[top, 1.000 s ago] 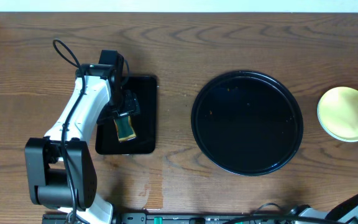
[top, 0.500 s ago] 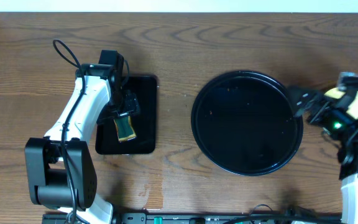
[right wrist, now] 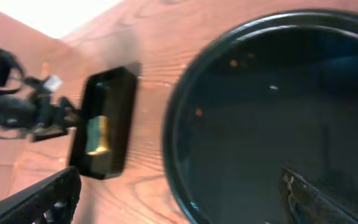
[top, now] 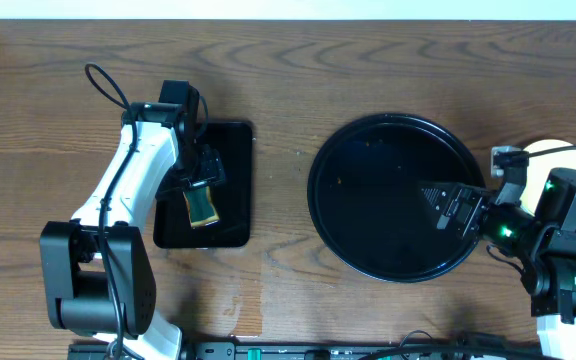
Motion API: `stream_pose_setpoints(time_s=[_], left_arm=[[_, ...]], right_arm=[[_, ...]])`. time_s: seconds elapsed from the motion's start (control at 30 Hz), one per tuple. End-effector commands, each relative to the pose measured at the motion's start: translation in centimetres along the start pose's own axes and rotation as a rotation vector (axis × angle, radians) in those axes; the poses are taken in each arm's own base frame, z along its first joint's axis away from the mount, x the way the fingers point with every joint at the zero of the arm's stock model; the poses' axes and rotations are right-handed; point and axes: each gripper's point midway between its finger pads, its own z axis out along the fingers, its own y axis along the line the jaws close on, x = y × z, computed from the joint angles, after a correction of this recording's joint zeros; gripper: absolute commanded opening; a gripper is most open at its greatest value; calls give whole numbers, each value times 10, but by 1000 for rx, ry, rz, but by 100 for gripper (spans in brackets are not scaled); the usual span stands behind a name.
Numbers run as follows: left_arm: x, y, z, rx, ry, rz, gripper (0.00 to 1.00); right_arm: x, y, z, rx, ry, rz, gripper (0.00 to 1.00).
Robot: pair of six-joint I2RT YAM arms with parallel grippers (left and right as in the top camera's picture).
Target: Clean dirty plates on tray and stack at the side
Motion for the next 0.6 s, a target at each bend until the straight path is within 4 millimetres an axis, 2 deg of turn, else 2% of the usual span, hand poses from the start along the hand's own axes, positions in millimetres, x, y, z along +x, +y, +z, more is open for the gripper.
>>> stream_pose_setpoints(time_s=[0.0,0.07,0.33,0.47,0.57], left_arm=[[-1,2,0,-6,0,-5,83],[-1,2,0,-6,0,-5,83],[-1,2,0,-6,0,-6,83],[-1,2,0,-6,0,-5,83],[-1,2,0,-6,0,-5,83]], right_arm=[[-4,-18,-3,118,-21,-29,99],[-5,-21,-3,139,-29,-52,99],[-17,-2,-17,104,-128,-303,99],[-29,11,-28,86,-261,-445,99],[-26,20,-36,57,-395,-538,99]])
